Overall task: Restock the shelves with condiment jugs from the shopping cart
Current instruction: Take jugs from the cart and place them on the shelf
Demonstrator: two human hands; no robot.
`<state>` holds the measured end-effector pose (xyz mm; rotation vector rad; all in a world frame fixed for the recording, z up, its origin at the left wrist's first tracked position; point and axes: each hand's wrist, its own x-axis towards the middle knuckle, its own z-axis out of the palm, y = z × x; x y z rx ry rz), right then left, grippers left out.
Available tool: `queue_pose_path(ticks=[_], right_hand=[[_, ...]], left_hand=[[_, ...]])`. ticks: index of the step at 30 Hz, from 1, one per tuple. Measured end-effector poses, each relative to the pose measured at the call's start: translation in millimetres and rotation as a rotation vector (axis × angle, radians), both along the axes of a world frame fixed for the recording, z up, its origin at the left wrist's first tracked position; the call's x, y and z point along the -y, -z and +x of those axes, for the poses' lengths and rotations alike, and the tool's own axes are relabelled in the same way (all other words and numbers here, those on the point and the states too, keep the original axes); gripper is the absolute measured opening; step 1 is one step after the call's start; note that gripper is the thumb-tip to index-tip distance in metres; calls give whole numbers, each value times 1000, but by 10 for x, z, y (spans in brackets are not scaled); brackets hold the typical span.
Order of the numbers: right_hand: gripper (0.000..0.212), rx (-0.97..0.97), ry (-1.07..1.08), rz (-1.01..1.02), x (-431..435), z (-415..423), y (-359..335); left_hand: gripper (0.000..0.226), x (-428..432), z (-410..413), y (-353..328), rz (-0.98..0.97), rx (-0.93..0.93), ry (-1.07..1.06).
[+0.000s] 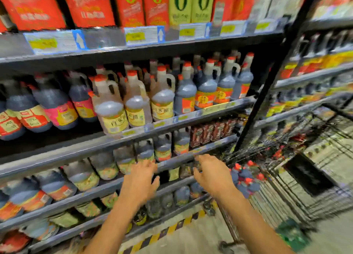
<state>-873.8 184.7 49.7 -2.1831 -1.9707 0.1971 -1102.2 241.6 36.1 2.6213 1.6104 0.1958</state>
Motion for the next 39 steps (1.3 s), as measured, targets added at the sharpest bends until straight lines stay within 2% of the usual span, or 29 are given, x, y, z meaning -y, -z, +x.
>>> queue_pose_path(ticks=[6, 11, 14, 18, 21, 26, 34, 39], right_hand=[[28, 0, 201, -67, 1599, 1193, 377], [35, -67, 415, -127, 2822, 2070, 488], [28, -111, 535, -134, 3371, 2465, 551], [30, -108, 681, -114, 3777, 2888, 649], [33, -105, 734, -142, 3800, 3173, 731], [36, -98, 736, -179, 3483, 3643, 838], [33, -95, 574, -257, 2483, 4290, 977], [31, -63, 384, -371, 1771, 4610, 1185]], left_hand=[[9, 1149, 1355, 364, -142, -37, 245], [20, 1936, 2389, 619, -193, -72, 430], [24, 2257, 2934, 683, -220, -49, 543], [18, 2508, 3566, 663, -237, -74, 644], [16, 2515, 3913, 679, -244, -65, 693], [32, 2202, 4384, 889, -292, -83, 671], [14, 1303, 4931, 1213, -327, -56, 517], [11, 855, 5040, 1382, -313, -157, 356]])
